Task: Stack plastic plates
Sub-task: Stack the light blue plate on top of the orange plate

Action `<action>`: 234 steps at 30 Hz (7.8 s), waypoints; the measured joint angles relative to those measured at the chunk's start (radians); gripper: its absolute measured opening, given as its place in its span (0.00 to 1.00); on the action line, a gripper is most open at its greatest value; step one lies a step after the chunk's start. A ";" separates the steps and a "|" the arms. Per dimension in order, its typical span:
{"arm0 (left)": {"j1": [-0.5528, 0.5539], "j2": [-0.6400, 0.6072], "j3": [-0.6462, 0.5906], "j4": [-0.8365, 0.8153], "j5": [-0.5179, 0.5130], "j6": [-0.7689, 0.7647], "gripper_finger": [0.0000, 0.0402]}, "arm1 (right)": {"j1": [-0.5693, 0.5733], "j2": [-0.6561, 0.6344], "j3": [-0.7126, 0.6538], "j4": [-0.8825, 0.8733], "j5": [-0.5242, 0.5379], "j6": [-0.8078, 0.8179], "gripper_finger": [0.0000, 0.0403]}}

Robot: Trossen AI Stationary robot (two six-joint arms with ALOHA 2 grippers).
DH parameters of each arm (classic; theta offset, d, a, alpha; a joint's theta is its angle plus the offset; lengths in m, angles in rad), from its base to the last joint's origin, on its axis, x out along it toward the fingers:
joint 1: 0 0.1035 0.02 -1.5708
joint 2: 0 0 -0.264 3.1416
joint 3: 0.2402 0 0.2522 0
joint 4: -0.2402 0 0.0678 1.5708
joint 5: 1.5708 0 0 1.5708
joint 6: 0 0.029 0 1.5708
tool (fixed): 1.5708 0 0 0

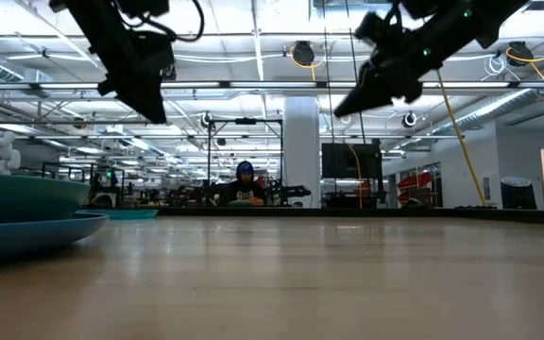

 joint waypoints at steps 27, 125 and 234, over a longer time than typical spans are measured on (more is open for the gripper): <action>0.707 0.425 0.296 -0.371 0.238 0.428 0.25 | -0.348 -0.101 0.000 -0.041 -0.211 -0.121 0.08; 0.904 0.754 0.304 -0.162 0.227 0.332 0.40 | -0.607 -0.102 0.000 0.152 -0.391 -0.266 0.08; 0.078 0.360 0.343 -0.501 0.739 0.242 0.00 | -0.638 -0.101 0.001 0.145 -0.391 -0.236 0.08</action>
